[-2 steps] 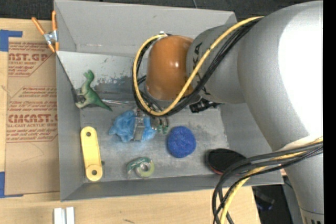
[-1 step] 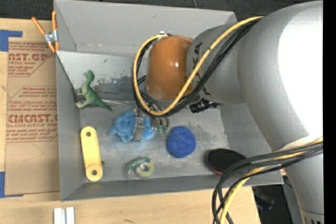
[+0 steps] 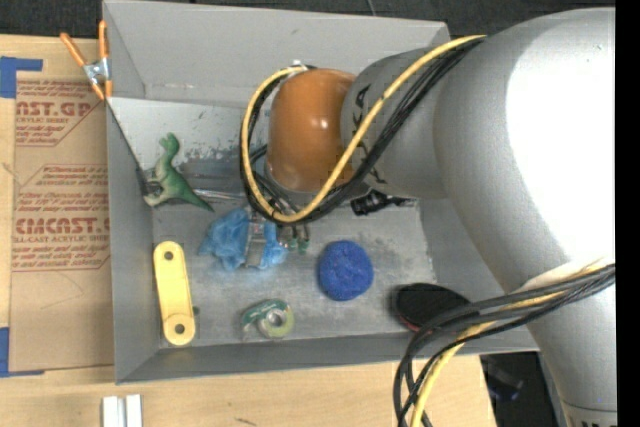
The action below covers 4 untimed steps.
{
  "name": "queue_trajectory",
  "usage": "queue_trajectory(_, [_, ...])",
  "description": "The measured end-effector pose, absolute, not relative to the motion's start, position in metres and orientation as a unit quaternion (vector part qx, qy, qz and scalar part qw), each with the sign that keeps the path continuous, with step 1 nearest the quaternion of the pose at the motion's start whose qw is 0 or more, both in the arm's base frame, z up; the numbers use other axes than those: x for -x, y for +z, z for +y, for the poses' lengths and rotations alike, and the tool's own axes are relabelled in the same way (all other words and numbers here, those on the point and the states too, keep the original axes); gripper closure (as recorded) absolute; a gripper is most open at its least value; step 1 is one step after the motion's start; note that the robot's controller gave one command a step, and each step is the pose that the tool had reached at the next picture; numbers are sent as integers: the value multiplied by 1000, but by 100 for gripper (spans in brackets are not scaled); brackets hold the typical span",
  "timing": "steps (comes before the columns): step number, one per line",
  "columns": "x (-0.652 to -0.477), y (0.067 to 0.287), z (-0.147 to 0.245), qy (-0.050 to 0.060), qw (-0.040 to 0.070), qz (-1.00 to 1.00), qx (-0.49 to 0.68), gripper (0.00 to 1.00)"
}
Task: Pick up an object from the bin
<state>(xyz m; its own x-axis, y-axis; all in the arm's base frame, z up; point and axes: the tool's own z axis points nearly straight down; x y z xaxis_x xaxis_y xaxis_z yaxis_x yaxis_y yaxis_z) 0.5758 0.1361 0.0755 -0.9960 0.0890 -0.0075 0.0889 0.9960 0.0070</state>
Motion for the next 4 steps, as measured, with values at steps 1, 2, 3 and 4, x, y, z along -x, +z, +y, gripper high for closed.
queue_trajectory(1, [-572,112,138,2,-1,999,-42,100])
queue_trajectory(2, [-578,135,137,5,8,999,-38,100])
queue_trajectory(3, [-578,126,137,4,8,999,-36,100])
queue_trajectory(4, [-580,126,127,3,6,999,31,100])
